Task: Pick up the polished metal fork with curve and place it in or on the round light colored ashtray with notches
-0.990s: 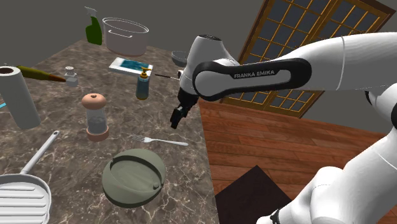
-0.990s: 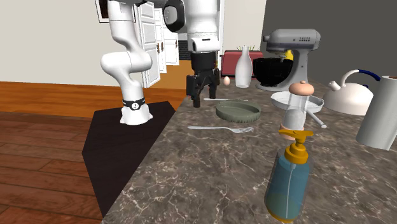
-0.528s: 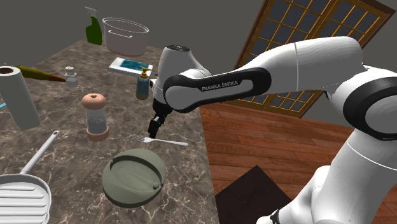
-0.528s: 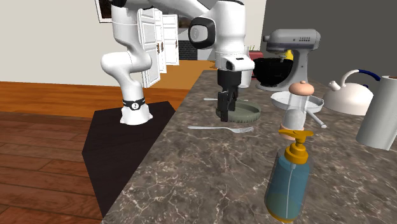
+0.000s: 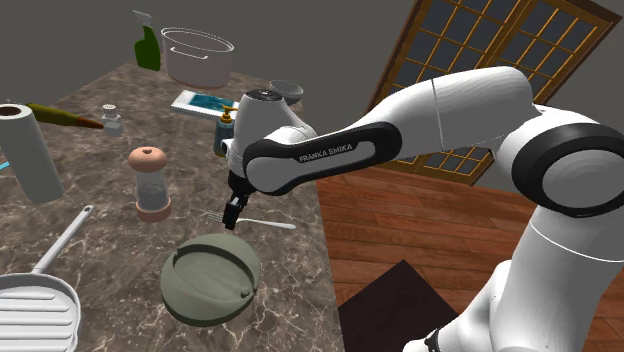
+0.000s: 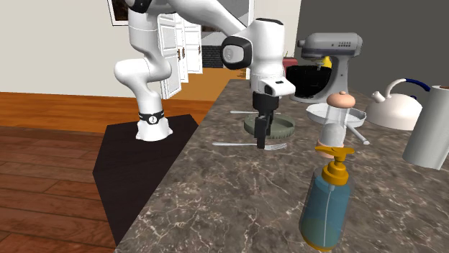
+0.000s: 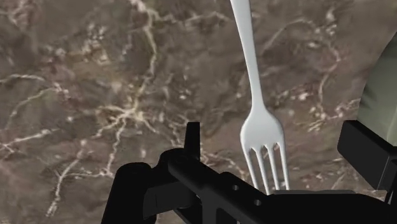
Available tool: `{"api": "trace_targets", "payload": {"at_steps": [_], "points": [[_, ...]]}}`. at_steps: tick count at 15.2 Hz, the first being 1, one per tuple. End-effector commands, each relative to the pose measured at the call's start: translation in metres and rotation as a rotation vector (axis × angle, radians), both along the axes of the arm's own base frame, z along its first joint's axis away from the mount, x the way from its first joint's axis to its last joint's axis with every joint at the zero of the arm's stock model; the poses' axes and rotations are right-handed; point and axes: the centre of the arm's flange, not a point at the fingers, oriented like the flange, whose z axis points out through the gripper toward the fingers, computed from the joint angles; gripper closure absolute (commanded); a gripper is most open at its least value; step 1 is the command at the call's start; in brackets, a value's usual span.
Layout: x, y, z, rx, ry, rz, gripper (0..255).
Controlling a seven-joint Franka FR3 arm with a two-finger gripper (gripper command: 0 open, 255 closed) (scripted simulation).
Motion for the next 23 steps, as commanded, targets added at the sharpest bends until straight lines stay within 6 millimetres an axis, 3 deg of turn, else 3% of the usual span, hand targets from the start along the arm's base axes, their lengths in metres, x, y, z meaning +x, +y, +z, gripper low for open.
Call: {"api": "trace_targets", "payload": {"at_steps": [1, 9, 10, 19, 23], "points": [[0.0, 0.001, -0.013, 0.0, 0.0, 0.0, 0], [0.0, 0.001, -0.013, 0.0, 0.0, 0.0, 0], [0.0, 0.001, -0.013, 0.0, 0.0, 0.0, 255], [0.0, 0.001, -0.013, 0.0, 0.0, 0.0, 255], [0.0, 0.001, 0.008, 0.0, 0.0, 0.0, 255]]}}
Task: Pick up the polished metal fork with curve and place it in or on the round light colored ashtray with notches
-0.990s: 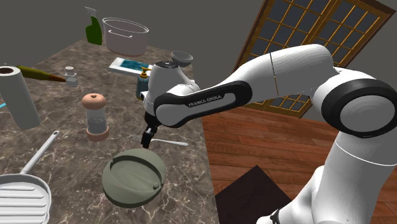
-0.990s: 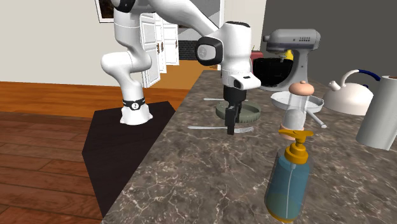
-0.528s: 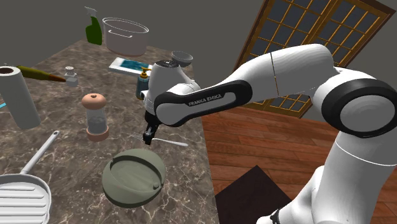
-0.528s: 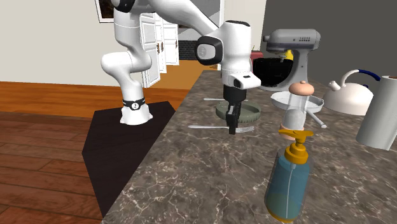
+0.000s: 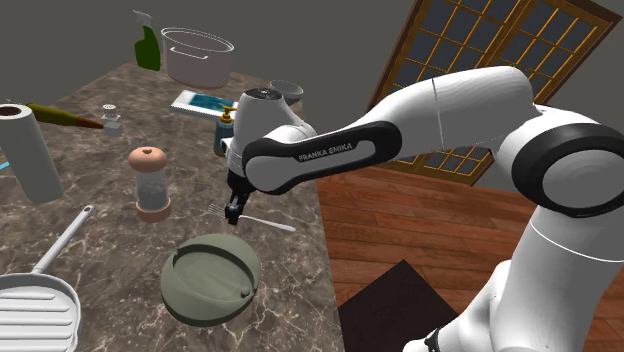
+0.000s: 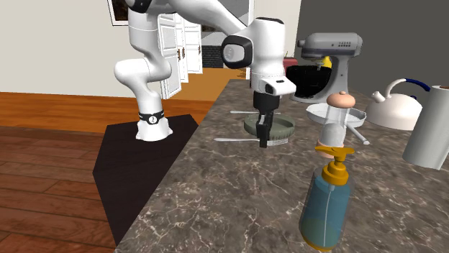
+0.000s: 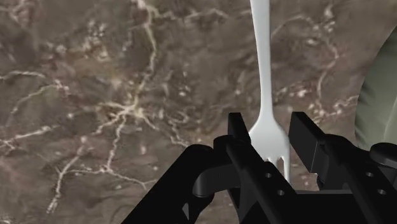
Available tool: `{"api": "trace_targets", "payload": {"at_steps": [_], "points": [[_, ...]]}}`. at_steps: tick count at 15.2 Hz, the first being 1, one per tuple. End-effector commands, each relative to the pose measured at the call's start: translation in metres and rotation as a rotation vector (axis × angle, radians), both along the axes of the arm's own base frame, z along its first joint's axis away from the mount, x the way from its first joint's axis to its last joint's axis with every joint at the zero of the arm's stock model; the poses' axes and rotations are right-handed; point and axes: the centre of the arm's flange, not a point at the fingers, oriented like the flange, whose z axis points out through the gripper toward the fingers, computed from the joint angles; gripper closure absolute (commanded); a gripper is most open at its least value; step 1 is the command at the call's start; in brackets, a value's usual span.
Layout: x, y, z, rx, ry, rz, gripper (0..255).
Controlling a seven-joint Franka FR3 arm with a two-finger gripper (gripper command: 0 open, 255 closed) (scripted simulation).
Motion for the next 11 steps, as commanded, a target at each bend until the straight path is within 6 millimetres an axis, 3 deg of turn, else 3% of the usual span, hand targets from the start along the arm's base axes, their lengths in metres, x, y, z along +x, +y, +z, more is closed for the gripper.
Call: {"api": "trace_targets", "payload": {"at_steps": [1, 11], "points": [[0.0, 0.0, 0.011, 0.0, 0.001, 0.0, 255], [0.0, 0.0, 0.064, 0.0, 0.001, 0.0, 255]]}}
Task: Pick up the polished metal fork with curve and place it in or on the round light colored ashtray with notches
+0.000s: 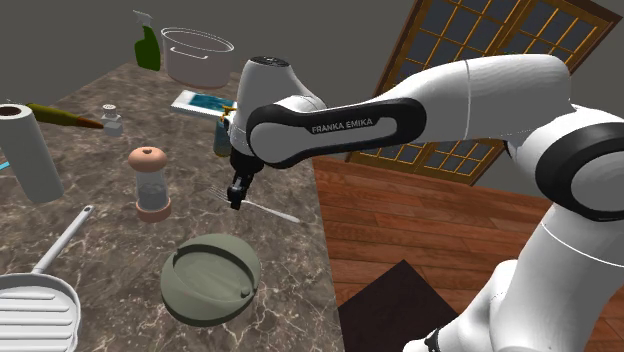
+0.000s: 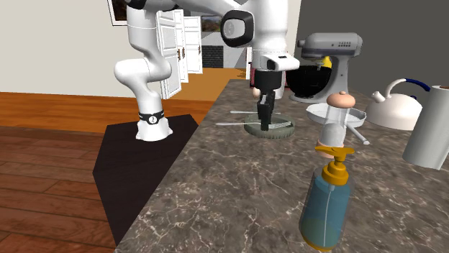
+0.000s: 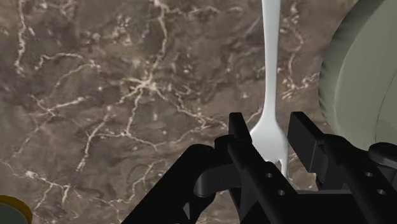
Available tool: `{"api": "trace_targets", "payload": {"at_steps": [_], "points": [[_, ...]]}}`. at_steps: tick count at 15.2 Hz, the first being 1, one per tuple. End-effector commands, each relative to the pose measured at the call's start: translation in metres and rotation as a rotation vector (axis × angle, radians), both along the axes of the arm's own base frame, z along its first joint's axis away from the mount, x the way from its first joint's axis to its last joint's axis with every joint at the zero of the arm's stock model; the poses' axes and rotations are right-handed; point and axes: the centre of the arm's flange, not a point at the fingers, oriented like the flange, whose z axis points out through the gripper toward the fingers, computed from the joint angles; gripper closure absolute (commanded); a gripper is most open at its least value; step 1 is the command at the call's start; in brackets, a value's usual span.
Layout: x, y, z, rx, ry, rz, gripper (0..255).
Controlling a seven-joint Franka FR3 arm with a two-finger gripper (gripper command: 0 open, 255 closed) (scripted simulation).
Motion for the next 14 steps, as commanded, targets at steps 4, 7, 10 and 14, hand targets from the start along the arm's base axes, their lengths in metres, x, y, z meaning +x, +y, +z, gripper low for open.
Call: {"api": "trace_targets", "payload": {"at_steps": [4, 7, 10, 14], "points": [[0.0, 0.0, 0.027, 0.0, 0.0, 0.0, 255], [-0.02, 0.018, 0.029, 0.0, 0.0, 0.0, 255], [-0.05, 0.044, 0.03, 0.0, 0.0, 0.0, 255], [-0.089, 0.079, 0.032, 0.0, 0.0, 0.0, 255]]}}
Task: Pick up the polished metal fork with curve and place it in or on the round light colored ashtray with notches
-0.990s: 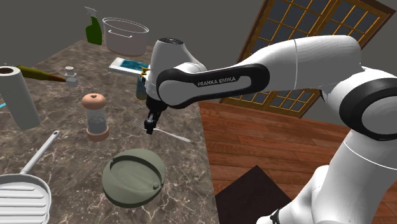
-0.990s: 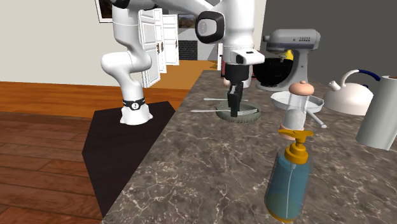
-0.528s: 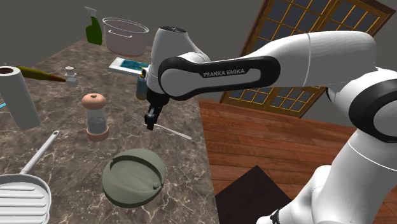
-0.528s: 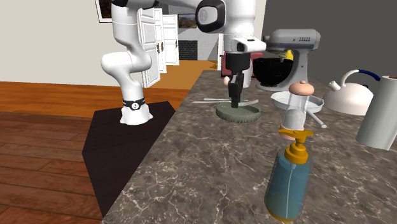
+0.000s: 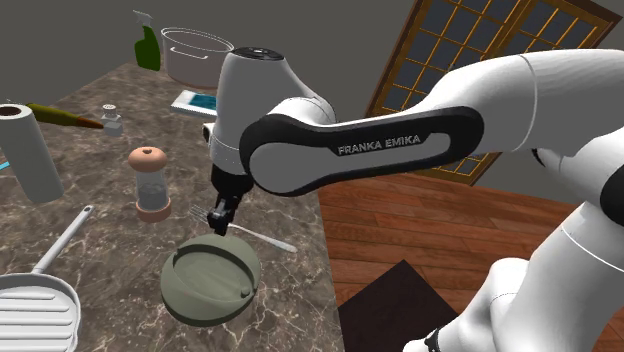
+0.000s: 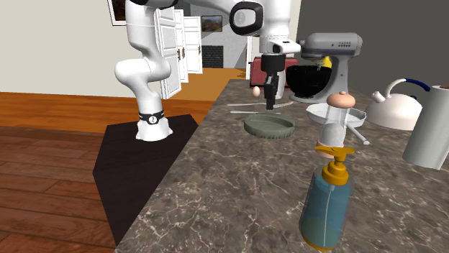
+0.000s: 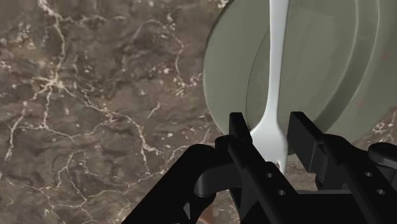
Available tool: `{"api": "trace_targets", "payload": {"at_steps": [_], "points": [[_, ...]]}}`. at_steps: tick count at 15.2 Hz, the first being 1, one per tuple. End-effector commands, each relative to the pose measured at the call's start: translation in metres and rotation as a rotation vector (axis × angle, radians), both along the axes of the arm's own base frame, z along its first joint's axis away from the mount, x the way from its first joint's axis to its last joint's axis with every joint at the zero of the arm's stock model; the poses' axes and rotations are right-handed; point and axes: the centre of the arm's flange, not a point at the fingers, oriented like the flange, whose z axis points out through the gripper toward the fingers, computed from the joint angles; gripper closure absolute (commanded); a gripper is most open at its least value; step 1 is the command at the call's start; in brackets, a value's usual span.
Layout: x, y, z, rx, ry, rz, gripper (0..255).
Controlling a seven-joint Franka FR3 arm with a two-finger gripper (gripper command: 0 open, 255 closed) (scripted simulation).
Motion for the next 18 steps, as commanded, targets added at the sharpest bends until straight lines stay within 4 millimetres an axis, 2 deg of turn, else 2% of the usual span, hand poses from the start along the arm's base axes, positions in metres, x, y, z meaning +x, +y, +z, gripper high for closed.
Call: {"api": "trace_targets", "payload": {"at_steps": [1, 3, 18], "points": [[-0.018, 0.017, 0.001, 0.0, 0.0, -0.001, 255], [-0.044, 0.041, 0.002, 0.0, 0.0, -0.001, 255], [-0.045, 0.041, -0.074, 0.0, 0.0, -0.001, 255]]}}
